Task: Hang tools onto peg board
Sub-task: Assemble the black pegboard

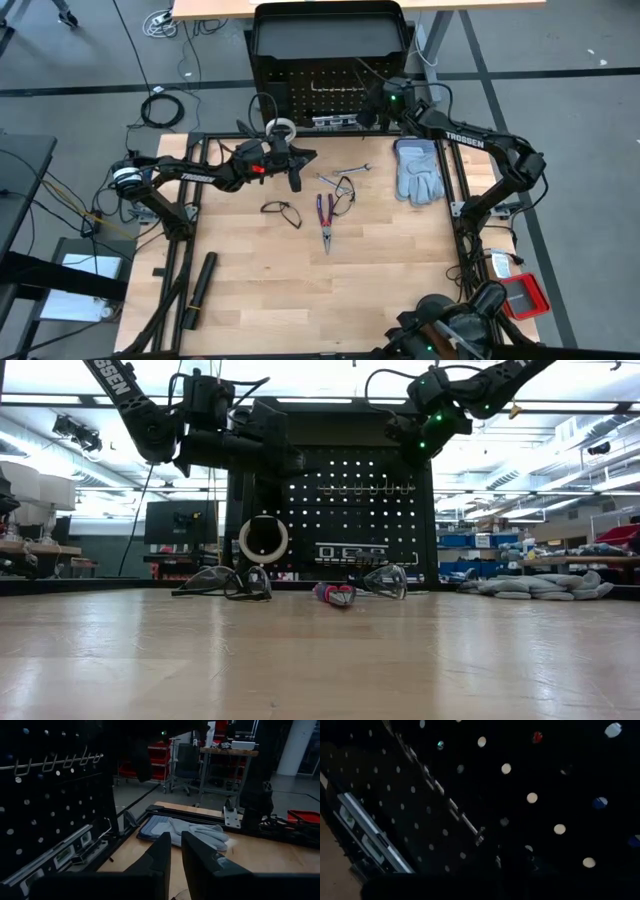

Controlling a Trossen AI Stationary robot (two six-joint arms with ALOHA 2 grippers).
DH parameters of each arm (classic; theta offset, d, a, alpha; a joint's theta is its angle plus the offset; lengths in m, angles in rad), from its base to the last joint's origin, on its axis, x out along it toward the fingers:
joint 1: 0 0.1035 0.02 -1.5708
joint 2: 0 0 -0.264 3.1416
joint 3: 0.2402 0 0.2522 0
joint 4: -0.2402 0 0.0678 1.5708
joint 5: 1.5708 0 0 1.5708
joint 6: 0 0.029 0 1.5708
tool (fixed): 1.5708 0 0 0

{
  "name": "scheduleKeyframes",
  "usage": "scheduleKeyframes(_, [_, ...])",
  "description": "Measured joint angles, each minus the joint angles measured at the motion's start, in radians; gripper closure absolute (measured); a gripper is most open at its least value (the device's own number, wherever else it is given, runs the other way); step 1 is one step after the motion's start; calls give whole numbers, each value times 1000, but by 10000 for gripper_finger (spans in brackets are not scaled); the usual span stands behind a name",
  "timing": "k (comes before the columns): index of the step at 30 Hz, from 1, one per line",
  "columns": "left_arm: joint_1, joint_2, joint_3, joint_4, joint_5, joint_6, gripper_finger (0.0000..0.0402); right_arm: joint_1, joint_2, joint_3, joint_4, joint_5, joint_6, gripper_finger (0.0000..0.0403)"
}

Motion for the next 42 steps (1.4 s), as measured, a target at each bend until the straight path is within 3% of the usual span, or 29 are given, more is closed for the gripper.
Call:
scheduleKeyframes(14, [0, 0, 0, 0, 0, 0, 353, 7, 2, 0, -38, -46, 8, 250])
scheduleKeyframes(19, [0, 0, 0, 0, 0, -7, 353, 11, 0, 0, -10, -1, 40, 243])
scheduleKeyframes(22, [0, 0, 0, -2, 0, -56, 353, 50, -23, -2, -10, -59, 85, 247])
scheduleKeyframes(27, [-14, 0, 11, -33, 41, -107, 353, 163, -41, -1, 10, -85, -18, 251])
scheduleKeyframes(32, [-32, -4, 180, -359, 63, -79, 353, 274, -38, 117, -82, 35, -13, 251])
scheduleKeyframes(37, [-31, -6, 392, -771, 41, -50, 353, 333, -39, 254, -252, 221, 90, 251])
scheduleKeyframes(42, [-30, -3, 558, -1040, 5, 43, 353, 390, -91, 417, -412, 345, 194, 251])
